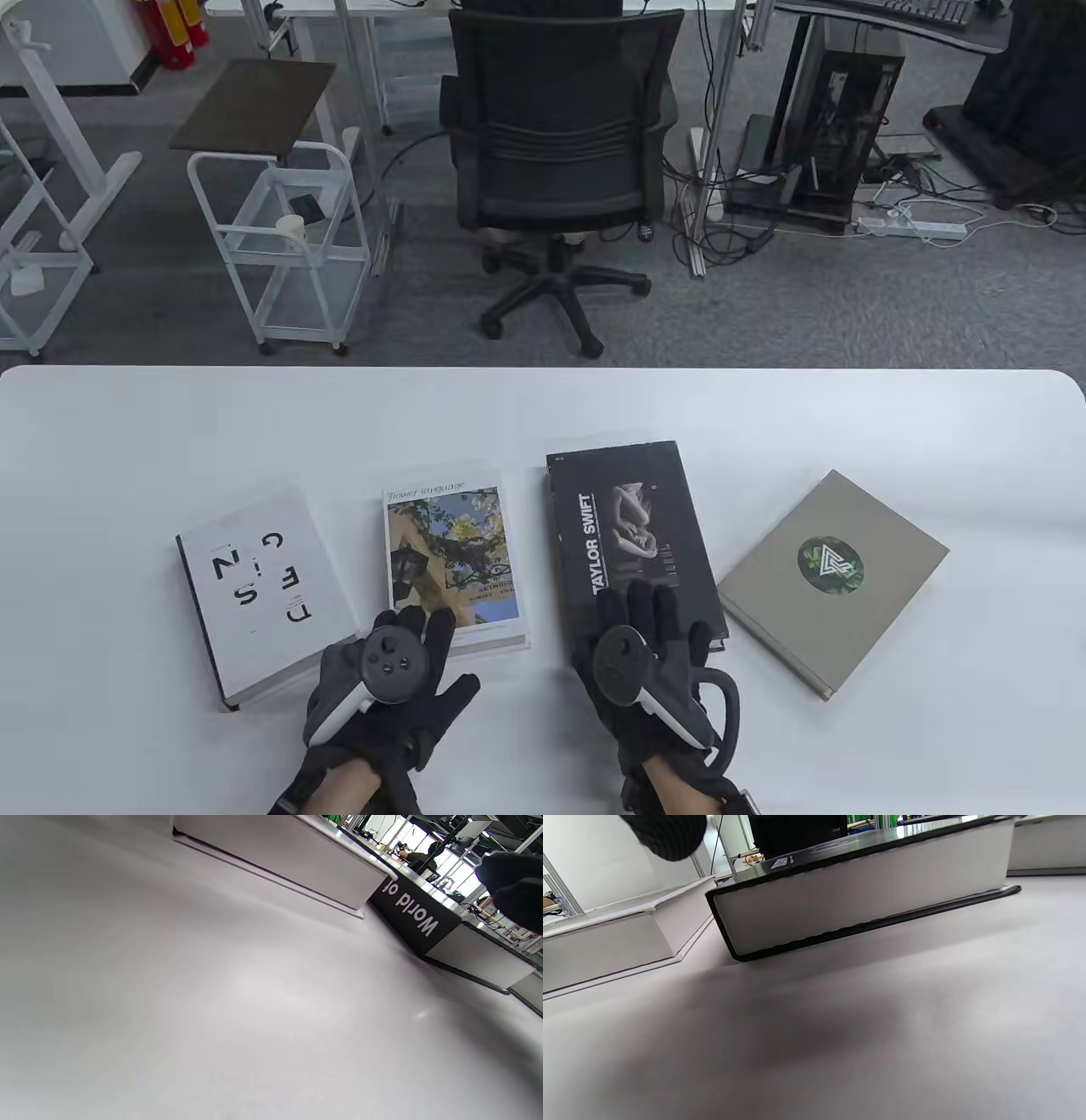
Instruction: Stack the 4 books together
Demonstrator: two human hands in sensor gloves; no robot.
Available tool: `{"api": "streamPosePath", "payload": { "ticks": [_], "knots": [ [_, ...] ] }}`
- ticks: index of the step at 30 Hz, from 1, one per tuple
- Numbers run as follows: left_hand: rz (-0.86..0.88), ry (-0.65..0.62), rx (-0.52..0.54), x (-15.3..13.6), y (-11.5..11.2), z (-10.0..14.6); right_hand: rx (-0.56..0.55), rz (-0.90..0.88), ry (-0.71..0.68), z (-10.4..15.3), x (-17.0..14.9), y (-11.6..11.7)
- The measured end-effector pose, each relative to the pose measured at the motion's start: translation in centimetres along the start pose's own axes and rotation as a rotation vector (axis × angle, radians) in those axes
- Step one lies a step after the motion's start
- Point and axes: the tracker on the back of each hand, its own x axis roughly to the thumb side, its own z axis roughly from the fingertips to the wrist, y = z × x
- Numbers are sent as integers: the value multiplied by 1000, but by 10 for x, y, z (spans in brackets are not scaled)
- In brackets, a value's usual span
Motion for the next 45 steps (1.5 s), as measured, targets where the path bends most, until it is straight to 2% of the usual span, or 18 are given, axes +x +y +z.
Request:
{"api": "streamPosePath", "payload": {
  "ticks": [20,36,42,45],
  "knots": [
    [80,42,39,-16,12,7,0,-18,-16,0,2,-3],
    [68,50,30,-14,10,9,-12,-3,-31,1,5,-2],
    [111,-11,80,-14,19,13,-22,4,-34,2,6,-4],
    [137,-7,82,-15,24,17,-66,16,-78,7,13,-6]
  ]
}}
